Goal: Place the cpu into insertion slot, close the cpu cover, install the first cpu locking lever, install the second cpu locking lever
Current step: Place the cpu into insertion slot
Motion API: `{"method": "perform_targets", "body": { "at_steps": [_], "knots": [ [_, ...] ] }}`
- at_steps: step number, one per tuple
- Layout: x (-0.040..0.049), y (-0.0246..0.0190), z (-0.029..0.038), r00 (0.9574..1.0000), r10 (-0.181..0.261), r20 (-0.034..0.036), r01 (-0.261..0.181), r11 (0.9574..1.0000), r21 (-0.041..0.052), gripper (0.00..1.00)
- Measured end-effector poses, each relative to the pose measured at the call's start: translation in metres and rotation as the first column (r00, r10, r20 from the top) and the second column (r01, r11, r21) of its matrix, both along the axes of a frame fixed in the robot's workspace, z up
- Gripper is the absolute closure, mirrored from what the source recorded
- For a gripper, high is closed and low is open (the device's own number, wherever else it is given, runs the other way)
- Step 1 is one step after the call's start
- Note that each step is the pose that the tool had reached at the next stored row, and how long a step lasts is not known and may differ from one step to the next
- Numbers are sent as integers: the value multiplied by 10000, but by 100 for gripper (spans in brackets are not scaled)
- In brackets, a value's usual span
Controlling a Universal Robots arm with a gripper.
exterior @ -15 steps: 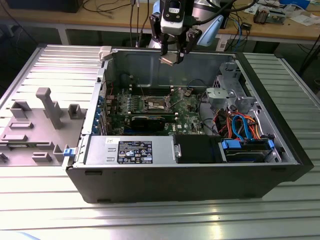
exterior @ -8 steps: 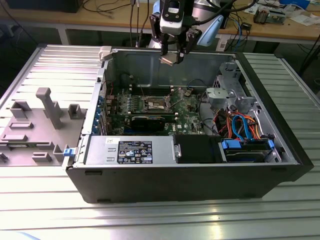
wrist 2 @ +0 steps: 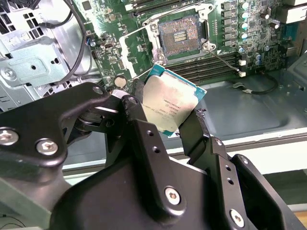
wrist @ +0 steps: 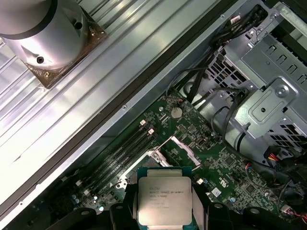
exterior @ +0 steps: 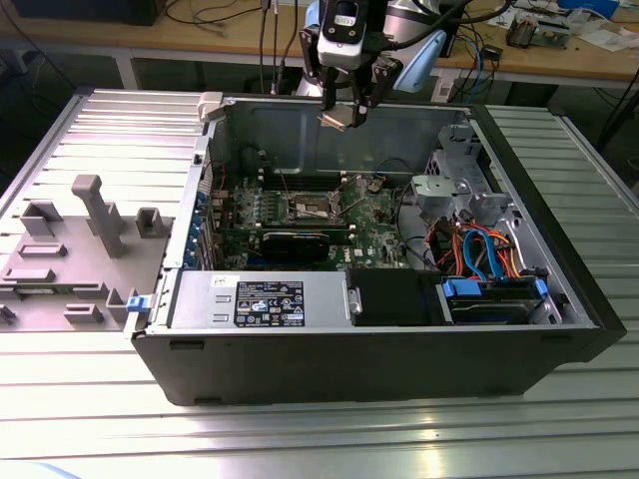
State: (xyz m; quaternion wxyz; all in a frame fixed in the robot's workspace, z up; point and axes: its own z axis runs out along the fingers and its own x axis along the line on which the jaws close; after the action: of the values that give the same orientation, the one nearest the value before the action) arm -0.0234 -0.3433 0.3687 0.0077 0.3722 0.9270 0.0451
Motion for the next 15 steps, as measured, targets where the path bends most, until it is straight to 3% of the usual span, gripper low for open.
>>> {"method": "perform_targets", "body": {
  "at_steps": [15],
  "knots": [
    [-11,0,0,9998,-200,0,200,9998,0,46]
  ]
}}
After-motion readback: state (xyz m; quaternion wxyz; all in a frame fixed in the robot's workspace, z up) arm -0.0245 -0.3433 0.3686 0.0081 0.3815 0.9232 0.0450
